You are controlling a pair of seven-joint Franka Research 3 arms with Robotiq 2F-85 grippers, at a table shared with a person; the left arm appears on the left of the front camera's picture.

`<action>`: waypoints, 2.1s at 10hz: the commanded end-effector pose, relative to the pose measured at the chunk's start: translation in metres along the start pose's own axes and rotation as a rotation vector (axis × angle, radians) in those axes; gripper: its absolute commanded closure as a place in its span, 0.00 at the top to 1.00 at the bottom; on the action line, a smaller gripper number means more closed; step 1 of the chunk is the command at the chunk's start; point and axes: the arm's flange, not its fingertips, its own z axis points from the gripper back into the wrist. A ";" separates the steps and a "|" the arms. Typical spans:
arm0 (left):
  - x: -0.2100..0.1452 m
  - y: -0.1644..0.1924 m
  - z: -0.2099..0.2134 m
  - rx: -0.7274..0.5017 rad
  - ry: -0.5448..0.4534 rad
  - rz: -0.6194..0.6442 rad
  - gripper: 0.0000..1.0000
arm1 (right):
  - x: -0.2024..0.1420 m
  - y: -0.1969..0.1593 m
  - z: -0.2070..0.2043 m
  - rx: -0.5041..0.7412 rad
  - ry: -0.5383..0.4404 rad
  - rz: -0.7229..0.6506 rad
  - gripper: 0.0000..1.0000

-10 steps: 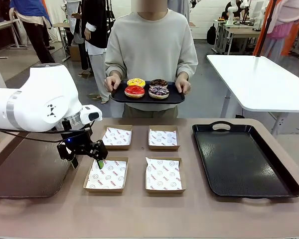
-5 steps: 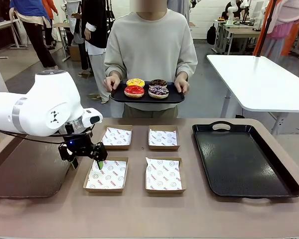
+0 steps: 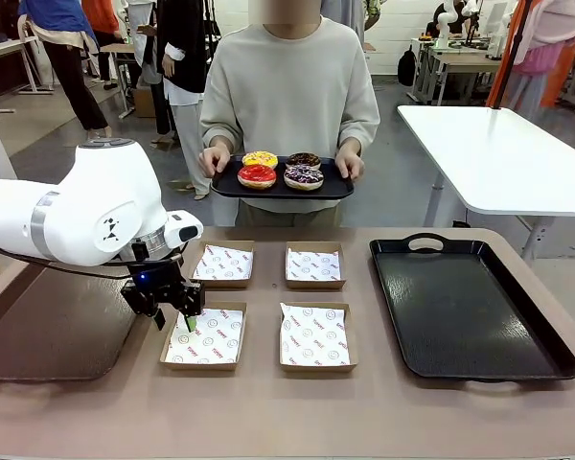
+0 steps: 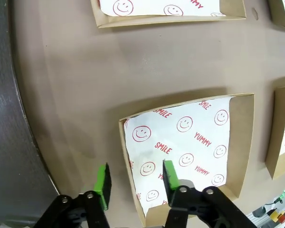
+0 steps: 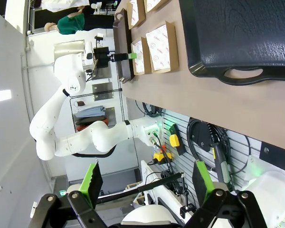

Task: Individually package the donuts and arrange them on the tray.
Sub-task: Pick up one Paper togo box.

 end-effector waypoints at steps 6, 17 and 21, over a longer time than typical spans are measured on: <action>0.006 -0.006 -0.006 0.041 0.001 0.035 0.00 | -0.001 -0.001 0.000 0.004 0.000 0.001 1.00; -0.008 -0.011 0.160 -0.016 -0.028 0.029 0.00 | -0.001 -0.001 0.000 0.004 0.000 0.001 1.00; 0.054 -0.021 0.183 -0.017 -0.067 0.068 0.00 | -0.001 -0.001 0.000 0.004 0.000 0.001 1.00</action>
